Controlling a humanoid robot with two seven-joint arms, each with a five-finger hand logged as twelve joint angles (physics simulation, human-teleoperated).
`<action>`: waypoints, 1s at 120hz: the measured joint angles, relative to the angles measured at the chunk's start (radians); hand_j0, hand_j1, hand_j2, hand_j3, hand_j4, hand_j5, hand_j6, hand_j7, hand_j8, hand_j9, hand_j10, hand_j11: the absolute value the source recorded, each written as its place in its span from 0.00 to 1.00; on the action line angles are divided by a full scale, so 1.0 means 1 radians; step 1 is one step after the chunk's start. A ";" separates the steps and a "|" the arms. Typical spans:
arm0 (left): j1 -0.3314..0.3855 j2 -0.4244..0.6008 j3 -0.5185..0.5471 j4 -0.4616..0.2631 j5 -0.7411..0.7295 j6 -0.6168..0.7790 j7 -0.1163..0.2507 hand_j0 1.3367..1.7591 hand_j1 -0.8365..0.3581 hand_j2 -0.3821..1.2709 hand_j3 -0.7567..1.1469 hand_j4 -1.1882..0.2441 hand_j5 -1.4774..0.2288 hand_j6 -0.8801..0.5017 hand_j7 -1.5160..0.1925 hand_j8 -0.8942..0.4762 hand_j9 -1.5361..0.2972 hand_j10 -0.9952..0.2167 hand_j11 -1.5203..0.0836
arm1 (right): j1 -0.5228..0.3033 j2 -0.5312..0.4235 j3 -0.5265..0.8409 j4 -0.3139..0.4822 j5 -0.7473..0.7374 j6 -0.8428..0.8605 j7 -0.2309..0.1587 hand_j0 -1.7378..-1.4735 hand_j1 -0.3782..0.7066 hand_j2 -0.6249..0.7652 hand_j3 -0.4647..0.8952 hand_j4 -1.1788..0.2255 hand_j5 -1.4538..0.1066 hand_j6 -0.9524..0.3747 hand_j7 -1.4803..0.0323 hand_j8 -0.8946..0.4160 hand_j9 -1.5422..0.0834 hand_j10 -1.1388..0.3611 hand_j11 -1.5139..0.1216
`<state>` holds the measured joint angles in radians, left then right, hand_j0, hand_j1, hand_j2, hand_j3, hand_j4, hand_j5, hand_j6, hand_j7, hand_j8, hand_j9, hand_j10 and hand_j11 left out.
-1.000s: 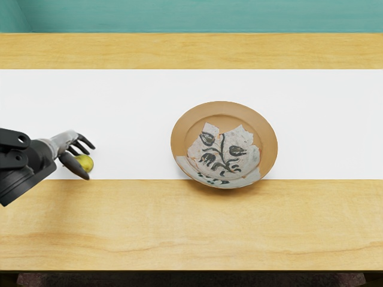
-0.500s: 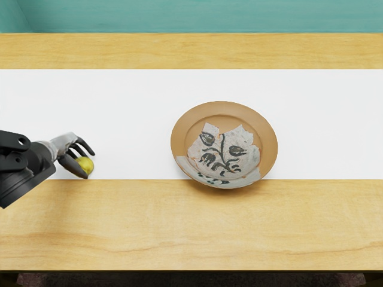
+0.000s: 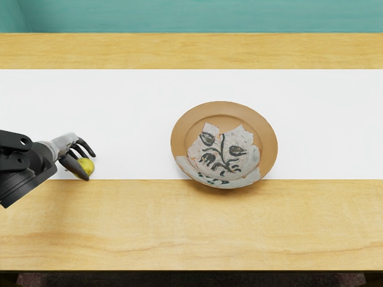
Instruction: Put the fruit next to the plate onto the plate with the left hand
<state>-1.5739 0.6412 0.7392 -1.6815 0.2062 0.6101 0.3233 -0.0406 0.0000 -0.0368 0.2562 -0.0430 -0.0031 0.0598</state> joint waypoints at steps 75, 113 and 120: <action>-0.018 -0.001 -0.002 -0.001 -0.003 -0.002 -0.003 0.75 0.42 0.41 0.40 0.37 0.31 0.32 0.35 0.35 0.34 0.28 0.38 | 0.000 0.000 0.000 0.000 0.000 0.000 0.000 0.30 0.05 0.45 0.34 0.83 0.92 0.70 0.96 0.67 0.93 0.75 0.91; -0.065 -0.008 -0.006 -0.001 -0.005 -0.003 -0.013 0.75 0.37 0.49 0.40 0.38 0.29 0.34 0.34 0.37 0.33 0.28 0.37 | 0.000 0.000 0.000 0.000 0.000 0.000 0.000 0.30 0.05 0.45 0.34 0.83 0.92 0.70 0.96 0.67 0.93 0.75 0.91; -0.076 -0.031 -0.008 0.000 -0.005 -0.003 -0.014 0.75 0.35 0.51 0.40 0.38 0.29 0.35 0.34 0.37 0.33 0.28 0.37 | 0.000 0.000 0.000 0.000 0.000 0.000 0.000 0.30 0.05 0.45 0.34 0.83 0.92 0.70 0.96 0.67 0.93 0.75 0.91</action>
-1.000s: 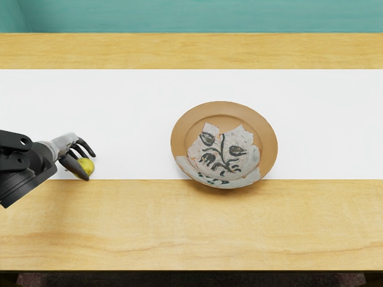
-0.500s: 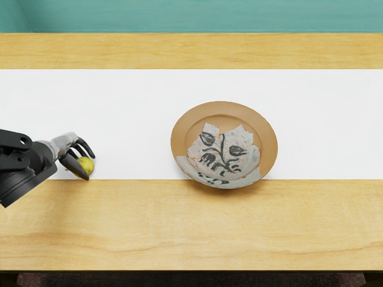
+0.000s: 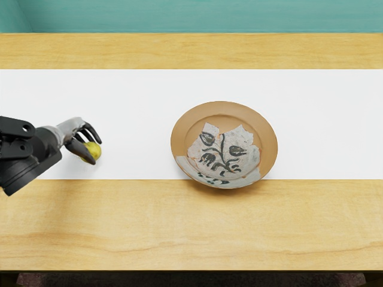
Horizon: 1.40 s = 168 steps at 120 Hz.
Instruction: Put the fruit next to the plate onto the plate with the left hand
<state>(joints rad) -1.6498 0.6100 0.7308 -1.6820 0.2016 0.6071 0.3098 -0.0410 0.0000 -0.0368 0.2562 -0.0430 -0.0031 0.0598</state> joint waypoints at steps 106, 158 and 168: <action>-0.096 -0.158 -0.103 0.002 0.004 0.002 -0.002 0.75 0.46 0.43 0.40 0.37 0.30 0.27 0.36 0.31 0.34 0.26 0.38 | 0.001 0.000 0.000 0.000 0.000 0.000 0.000 0.30 0.05 0.45 0.34 0.83 0.92 0.70 0.96 0.67 0.93 0.75 0.91; -0.123 -0.187 -0.130 0.001 0.010 0.002 -0.002 0.76 0.48 0.40 0.40 0.36 0.31 0.26 0.36 0.29 0.34 0.25 0.38 | 0.000 0.000 0.000 0.000 0.000 0.000 0.000 0.30 0.05 0.45 0.34 0.83 0.92 0.70 0.96 0.67 0.93 0.75 0.91; -0.122 -0.187 -0.141 0.001 0.013 0.002 -0.003 0.76 0.49 0.40 0.40 0.36 0.31 0.26 0.36 0.29 0.34 0.25 0.38 | 0.000 0.000 0.000 0.000 0.000 0.000 0.000 0.30 0.05 0.45 0.34 0.83 0.92 0.70 0.96 0.67 0.93 0.75 0.91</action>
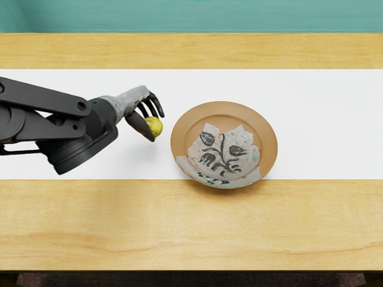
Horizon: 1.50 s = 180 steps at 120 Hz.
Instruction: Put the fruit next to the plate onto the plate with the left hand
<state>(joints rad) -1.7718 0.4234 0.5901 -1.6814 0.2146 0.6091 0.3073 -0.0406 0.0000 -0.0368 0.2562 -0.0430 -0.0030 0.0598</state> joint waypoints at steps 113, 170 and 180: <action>0.138 -0.080 -0.134 0.035 0.131 0.001 -0.059 0.76 0.36 0.52 0.40 0.36 0.32 0.23 0.36 0.28 0.34 0.25 0.38 | 0.000 0.000 0.000 0.000 0.000 0.000 0.000 0.30 0.05 0.45 0.34 0.83 0.92 0.70 0.96 0.67 0.93 0.75 0.91; 0.137 -0.062 -0.154 0.043 0.141 0.002 -0.119 0.76 0.78 0.28 0.40 0.67 0.69 0.48 0.72 0.50 0.68 0.64 0.77 | 0.000 0.000 0.000 0.000 0.000 0.000 0.000 0.30 0.05 0.45 0.34 0.83 0.92 0.70 0.96 0.67 0.93 0.75 0.91; 0.136 -0.010 -0.175 0.043 0.135 0.002 -0.138 0.76 0.85 0.26 0.40 0.72 0.75 0.53 0.77 0.55 0.73 0.70 0.83 | 0.000 0.000 0.000 0.000 0.000 0.000 0.000 0.30 0.05 0.45 0.34 0.83 0.92 0.70 0.96 0.67 0.93 0.75 0.91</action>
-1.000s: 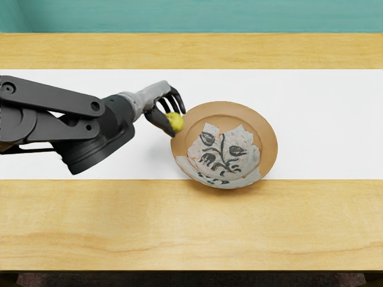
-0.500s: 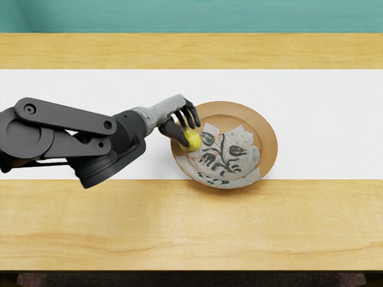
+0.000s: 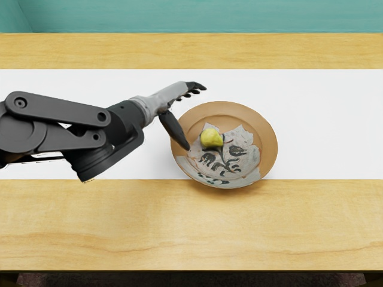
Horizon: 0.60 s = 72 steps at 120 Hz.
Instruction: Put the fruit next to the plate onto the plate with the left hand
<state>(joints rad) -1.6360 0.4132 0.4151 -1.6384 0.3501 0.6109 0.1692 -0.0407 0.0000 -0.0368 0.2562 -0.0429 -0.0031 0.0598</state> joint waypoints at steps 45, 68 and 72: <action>0.183 0.591 -0.407 0.064 -0.173 -0.779 -0.014 0.76 0.96 0.24 0.40 0.81 0.84 0.62 0.87 0.63 0.82 0.80 0.92 | 0.000 0.000 0.000 0.000 0.000 0.000 0.000 0.30 0.05 0.45 0.34 0.83 0.92 0.70 0.96 0.67 0.93 0.75 0.91; 0.225 0.699 -0.445 0.079 -0.204 -1.040 -0.017 0.76 0.98 0.23 0.40 0.82 0.85 0.63 0.88 0.64 0.83 0.81 0.94 | 0.000 0.000 0.000 0.000 0.000 0.000 0.000 0.30 0.05 0.45 0.34 0.83 0.92 0.70 0.96 0.67 0.93 0.75 0.91; 0.230 0.700 -0.447 0.079 -0.207 -1.056 -0.017 0.76 0.98 0.23 0.40 0.82 0.86 0.63 0.88 0.64 0.83 0.81 0.94 | 0.000 0.000 0.000 0.000 0.000 0.000 0.000 0.30 0.05 0.45 0.34 0.83 0.92 0.70 0.96 0.67 0.93 0.75 0.91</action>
<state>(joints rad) -1.4063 1.1135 -0.0322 -1.5590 0.1434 -0.4447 0.1525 -0.0406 0.0000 -0.0368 0.2562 -0.0430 -0.0031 0.0598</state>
